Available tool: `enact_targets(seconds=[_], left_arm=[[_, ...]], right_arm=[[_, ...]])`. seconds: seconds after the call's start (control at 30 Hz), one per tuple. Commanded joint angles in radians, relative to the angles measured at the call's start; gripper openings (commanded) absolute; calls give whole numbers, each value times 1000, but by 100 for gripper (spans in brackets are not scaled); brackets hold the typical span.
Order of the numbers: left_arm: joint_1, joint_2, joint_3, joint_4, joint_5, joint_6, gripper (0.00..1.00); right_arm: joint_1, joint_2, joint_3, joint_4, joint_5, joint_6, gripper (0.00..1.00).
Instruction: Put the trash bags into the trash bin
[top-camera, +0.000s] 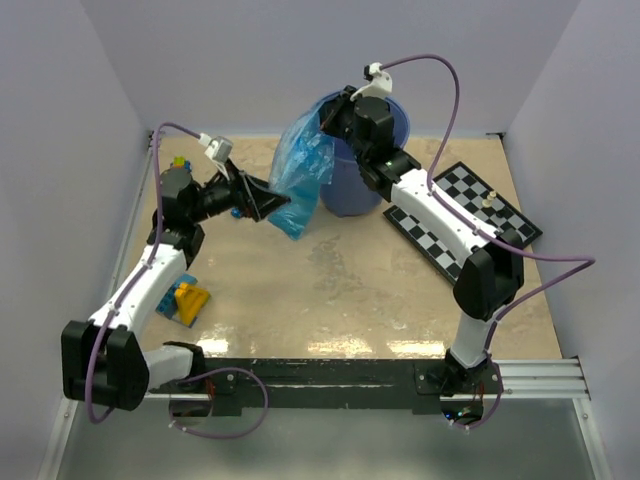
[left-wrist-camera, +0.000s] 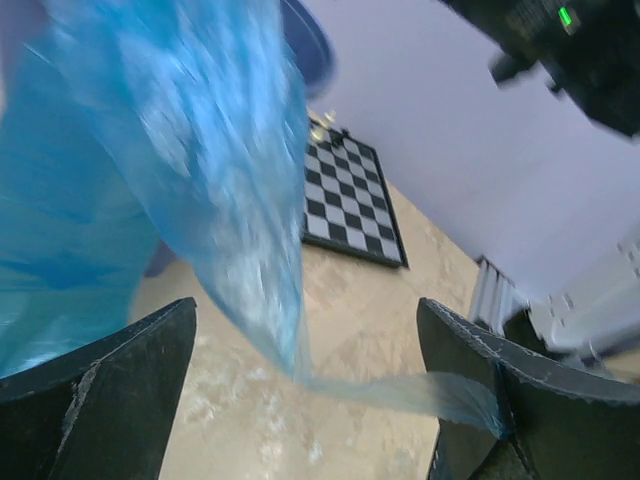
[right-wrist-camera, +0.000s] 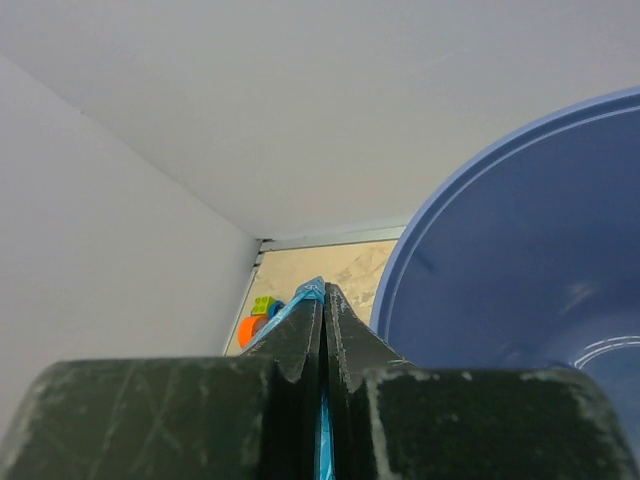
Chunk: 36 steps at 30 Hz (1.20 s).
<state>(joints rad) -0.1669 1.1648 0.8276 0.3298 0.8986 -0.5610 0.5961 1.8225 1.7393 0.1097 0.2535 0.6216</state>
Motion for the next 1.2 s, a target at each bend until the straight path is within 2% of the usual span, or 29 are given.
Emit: enact_targets(seconds=[0.0,0.13,0.23,0.3,0.4,0.43,0.47,0.57,0.67,0.73,0.8,0.87,0.9,1.0,1.13,1.17], left_arm=[[27,122,131,124,-188,-126,97],[24,235,220,187,-213,-226,92],[9,291,290,166,-248,-194,76],[9,315,329,141,-253,-169,59],[16,335,402,71,-222,-91,21],[26,348,441,28,-173,-61,5],[42,372,485,-29,-115,-34,0],[116,430,622,-257,46,42,0],[206,394,607,-282,103,134,0],[221,378,634,-378,126,288,2],[218,377,691,-484,112,406,39],[219,340,709,-500,96,479,61],[221,302,700,-486,95,522,66],[218,141,607,-401,45,683,73],[175,-68,455,-497,5,1095,72],[127,-115,415,-532,2,1189,71]], right_arm=[[13,-23,23,11,46,-19,0],[18,-51,-17,12,38,-23,0],[21,-75,-47,8,21,-28,0],[21,-95,-69,10,9,-29,0],[21,-120,-102,18,-25,-49,0],[21,-127,-115,25,-34,-66,0],[21,-137,-121,30,-43,-89,0],[11,-164,-139,38,-71,-187,0],[-22,-189,-158,19,-120,-240,0],[-44,-196,-161,1,-151,-253,0],[-51,-209,-165,-11,-178,-266,0],[-53,-218,-169,-16,-215,-252,0],[-53,-218,-167,-18,-250,-244,0],[-51,-213,-165,-13,-252,-208,0],[-51,-184,-139,-19,-250,-172,0],[-51,-180,-130,-19,-250,-166,0]])
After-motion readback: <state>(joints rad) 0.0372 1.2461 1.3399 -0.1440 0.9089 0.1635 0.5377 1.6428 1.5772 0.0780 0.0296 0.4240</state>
